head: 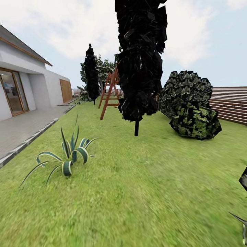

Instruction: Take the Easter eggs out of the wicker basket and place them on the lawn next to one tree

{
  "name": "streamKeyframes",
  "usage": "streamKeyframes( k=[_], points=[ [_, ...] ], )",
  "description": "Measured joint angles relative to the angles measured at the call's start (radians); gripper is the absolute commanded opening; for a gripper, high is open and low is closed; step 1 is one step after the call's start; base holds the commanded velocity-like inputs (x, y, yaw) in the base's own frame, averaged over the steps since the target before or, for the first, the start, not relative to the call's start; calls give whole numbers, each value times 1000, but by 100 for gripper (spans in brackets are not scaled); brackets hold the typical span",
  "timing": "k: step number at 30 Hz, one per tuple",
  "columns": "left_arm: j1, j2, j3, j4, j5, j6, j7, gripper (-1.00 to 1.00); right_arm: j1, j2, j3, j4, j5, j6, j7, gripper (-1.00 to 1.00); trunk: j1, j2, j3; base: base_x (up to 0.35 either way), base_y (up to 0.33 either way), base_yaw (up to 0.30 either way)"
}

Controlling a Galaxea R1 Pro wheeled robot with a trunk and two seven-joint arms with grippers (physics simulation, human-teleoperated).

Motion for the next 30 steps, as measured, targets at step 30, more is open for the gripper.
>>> streamKeyframes(
  k=[30],
  points=[
    [0, 0, 0, 0, 0, 0, 0, 100, 0, 0, 0, 0, 0, 0, 0, 100, 0, 0, 0, 327, 0, 0]
  ],
)
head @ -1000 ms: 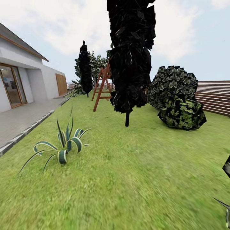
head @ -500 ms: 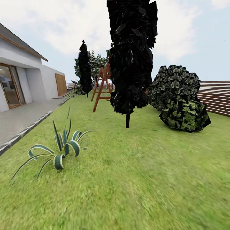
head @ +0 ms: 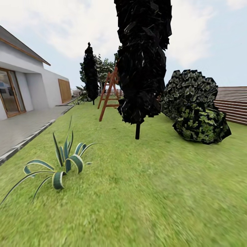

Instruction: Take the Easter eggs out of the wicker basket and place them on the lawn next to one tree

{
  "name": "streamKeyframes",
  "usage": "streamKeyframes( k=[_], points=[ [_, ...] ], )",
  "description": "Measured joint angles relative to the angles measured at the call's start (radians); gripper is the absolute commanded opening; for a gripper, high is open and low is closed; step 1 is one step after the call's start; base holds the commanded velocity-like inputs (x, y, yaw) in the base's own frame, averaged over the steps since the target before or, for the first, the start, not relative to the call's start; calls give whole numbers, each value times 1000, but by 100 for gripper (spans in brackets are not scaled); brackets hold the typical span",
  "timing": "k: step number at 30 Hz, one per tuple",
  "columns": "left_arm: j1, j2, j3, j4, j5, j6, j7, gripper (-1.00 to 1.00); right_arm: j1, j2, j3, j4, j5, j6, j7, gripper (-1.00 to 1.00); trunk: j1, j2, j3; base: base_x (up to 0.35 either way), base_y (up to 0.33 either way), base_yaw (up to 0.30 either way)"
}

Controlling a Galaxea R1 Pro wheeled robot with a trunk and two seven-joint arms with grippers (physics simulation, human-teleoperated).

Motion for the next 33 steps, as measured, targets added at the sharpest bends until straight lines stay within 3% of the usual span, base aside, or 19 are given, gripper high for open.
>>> streamKeyframes(
  k=[10, 33],
  points=[
    [0, 0, 0, 0, 0, 0, 1, 100, 0, 0, 0, 0, 0, 0, 0, 100, 0, 0, 0, 326, 0, 15],
    [0, 0, 0, 0, 0, 0, 1, 100, 0, 0, 0, 0, 0, 0, 0, 100, 0, 0, 0, 327, 0, 174]
  ],
)
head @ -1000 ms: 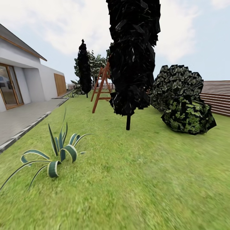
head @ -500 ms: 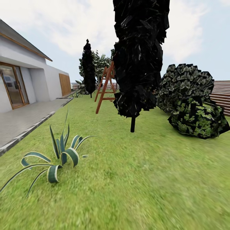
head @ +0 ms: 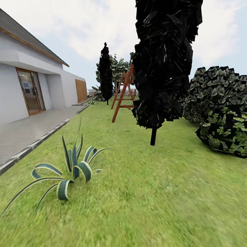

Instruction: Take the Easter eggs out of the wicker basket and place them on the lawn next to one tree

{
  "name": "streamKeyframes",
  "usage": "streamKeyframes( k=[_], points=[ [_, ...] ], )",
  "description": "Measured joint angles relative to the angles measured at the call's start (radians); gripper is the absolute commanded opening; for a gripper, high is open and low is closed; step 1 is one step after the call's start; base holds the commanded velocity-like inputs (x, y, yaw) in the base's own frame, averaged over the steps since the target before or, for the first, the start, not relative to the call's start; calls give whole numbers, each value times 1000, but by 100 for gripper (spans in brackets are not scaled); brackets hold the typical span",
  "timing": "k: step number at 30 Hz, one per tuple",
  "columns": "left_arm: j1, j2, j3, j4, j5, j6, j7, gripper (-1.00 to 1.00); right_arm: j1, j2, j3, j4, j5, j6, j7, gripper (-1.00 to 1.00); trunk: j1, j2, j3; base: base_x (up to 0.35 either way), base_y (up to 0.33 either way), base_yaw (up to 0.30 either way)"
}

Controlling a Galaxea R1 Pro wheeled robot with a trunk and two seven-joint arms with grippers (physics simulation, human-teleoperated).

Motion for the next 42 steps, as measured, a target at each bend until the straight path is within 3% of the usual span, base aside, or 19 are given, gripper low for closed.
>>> streamKeyframes(
  k=[11, 25, 33, 42],
  points=[
    [0, 0, 0, 0, 0, 0, 0, 100, 0, -1, 0, -1, 0, 0, 0, 100, 0, 0, 0, 327, -62, 98],
    [0, 0, 1, 0, 0, 0, 0, 100, 0, -1, 0, -1, 0, -2, 0, 100, 0, 0, 0, 284, -121, 264],
    [0, 0, 1, 0, 0, 0, 0, 100, 0, -3, -1, -1, 0, -2, 0, 100, 0, 0, 0, 200, -180, 40],
    [0, 0, 1, 0, 0, 0, 0, 100, 0, -2, 1, 5, 0, -79, 2, 100, 0, 0, 0, 198, -180, 1]
  ],
)
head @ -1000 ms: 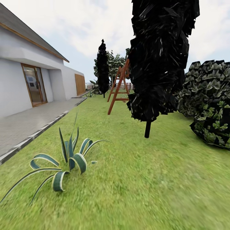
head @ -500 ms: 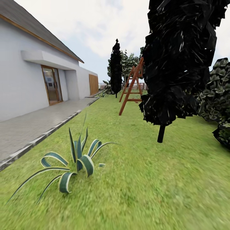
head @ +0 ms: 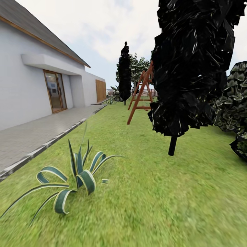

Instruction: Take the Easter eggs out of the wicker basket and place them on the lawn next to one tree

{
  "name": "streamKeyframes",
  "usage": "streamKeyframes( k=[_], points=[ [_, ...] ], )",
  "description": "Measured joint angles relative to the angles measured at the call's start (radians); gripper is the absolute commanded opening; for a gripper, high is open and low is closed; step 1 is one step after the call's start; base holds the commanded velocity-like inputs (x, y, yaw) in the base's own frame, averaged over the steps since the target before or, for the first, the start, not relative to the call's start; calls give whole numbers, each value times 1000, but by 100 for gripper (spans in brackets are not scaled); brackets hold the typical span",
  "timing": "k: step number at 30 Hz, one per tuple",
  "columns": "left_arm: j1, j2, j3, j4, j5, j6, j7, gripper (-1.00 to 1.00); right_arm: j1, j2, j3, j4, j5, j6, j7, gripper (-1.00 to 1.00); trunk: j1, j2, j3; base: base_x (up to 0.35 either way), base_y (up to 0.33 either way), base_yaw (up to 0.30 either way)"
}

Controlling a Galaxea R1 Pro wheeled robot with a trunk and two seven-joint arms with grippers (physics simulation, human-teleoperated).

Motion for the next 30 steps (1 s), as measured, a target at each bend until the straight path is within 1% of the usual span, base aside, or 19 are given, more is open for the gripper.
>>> streamKeyframes(
  k=[4, 7, 21, 30],
  points=[
    [0, 0, 0, 0, 0, 0, 0, 100, 0, 0, 0, -1, 0, -1, -1, 100, 0, 0, 0, 198, -180, 0],
    [0, 0, 0, 0, 0, 0, 0, 100, 0, 0, -1, -2, 0, 0, -2, 100, 0, 0, 0, 198, -180, 167],
    [0, 0, 0, 0, 0, 0, 0, 100, 0, 0, -1, -1, 0, 0, -3, 100, 0, 0, 0, 189, -174, 289],
    [0, 1, -1, 0, 0, -1, 0, 100, 0, 0, 0, 0, 0, 0, -3, 100, 0, 0, 0, 14, -15, 299]
  ],
)
